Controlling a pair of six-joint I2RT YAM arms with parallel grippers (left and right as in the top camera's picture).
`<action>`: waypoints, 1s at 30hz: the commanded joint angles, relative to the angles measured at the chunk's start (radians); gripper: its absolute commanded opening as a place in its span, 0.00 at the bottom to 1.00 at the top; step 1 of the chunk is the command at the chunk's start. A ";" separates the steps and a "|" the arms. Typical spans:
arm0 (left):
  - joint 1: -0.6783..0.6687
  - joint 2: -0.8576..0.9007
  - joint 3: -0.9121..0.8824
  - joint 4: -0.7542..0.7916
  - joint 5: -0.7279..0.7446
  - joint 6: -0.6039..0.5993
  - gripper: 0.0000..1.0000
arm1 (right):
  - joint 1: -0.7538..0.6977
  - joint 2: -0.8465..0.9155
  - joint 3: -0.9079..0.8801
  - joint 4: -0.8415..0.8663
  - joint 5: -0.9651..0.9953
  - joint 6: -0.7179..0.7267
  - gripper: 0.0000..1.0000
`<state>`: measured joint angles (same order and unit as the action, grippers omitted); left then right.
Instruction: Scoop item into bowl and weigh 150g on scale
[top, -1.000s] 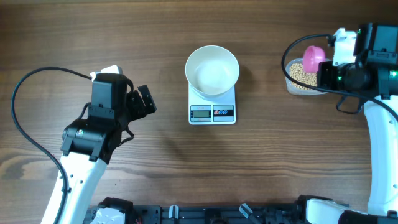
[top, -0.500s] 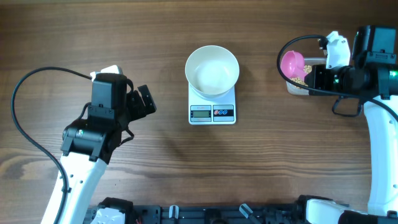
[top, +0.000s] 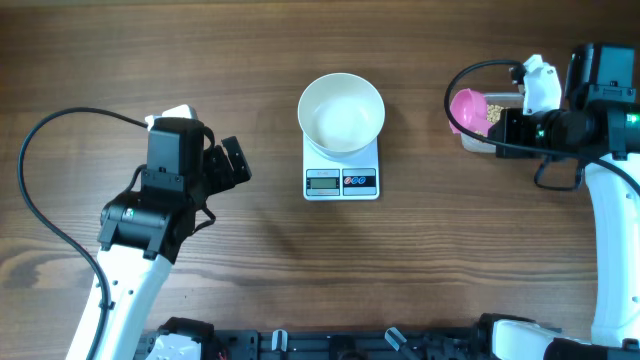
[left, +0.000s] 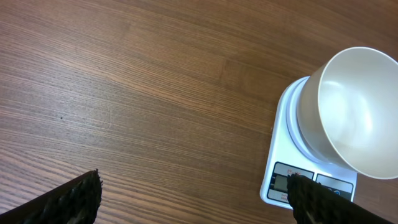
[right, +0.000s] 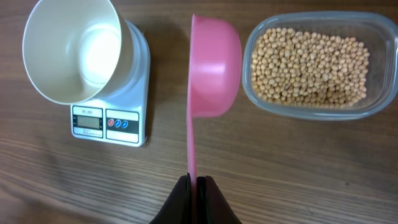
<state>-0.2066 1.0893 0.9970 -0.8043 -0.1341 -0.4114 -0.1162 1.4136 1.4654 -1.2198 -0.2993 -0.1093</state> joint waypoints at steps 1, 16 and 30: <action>0.007 0.005 0.016 0.003 -0.016 0.015 1.00 | -0.001 -0.013 -0.003 -0.016 -0.024 0.004 0.04; 0.007 0.005 0.016 0.003 -0.016 0.015 1.00 | -0.001 -0.013 -0.003 0.020 -0.024 -0.008 0.04; 0.007 0.005 0.016 0.003 -0.016 0.015 1.00 | -0.001 -0.013 -0.003 0.026 -0.013 -0.021 0.04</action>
<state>-0.2066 1.0893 0.9970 -0.8043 -0.1341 -0.4114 -0.1162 1.4136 1.4654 -1.2049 -0.2989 -0.1181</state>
